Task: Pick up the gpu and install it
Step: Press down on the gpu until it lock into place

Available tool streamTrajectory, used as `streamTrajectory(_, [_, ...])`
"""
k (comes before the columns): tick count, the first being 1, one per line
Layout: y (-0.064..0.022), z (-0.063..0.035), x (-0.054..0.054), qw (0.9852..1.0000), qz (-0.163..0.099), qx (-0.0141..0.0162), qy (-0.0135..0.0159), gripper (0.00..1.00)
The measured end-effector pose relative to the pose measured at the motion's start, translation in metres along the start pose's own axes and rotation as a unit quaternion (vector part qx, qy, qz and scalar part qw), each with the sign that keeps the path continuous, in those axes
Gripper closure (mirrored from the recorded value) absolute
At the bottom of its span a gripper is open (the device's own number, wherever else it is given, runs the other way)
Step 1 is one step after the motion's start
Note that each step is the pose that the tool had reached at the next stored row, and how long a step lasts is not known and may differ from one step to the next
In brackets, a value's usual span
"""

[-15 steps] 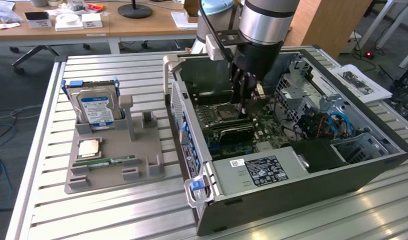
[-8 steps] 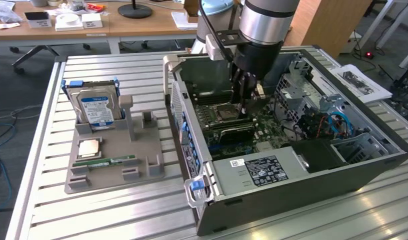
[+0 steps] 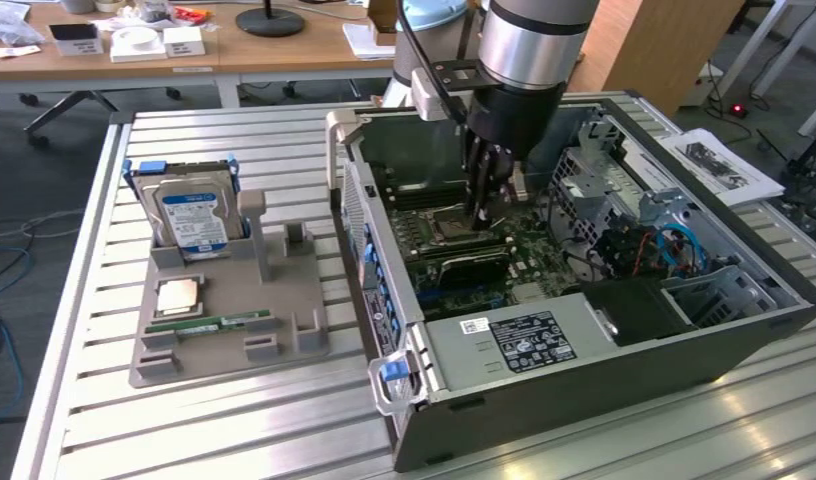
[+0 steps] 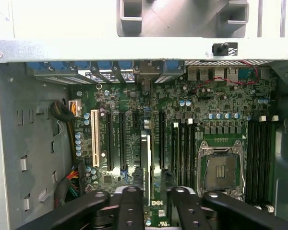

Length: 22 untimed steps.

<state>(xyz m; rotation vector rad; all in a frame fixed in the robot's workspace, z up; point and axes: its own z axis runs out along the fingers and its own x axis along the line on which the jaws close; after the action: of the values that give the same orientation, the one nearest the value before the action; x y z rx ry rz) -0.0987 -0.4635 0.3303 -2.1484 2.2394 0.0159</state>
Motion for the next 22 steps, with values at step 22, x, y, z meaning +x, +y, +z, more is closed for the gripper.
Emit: streamTrajectory(22, [0.0001, 0.0059, 0.0002, 1.0000, 0.000, -0.0001, 0.0001, 0.89])
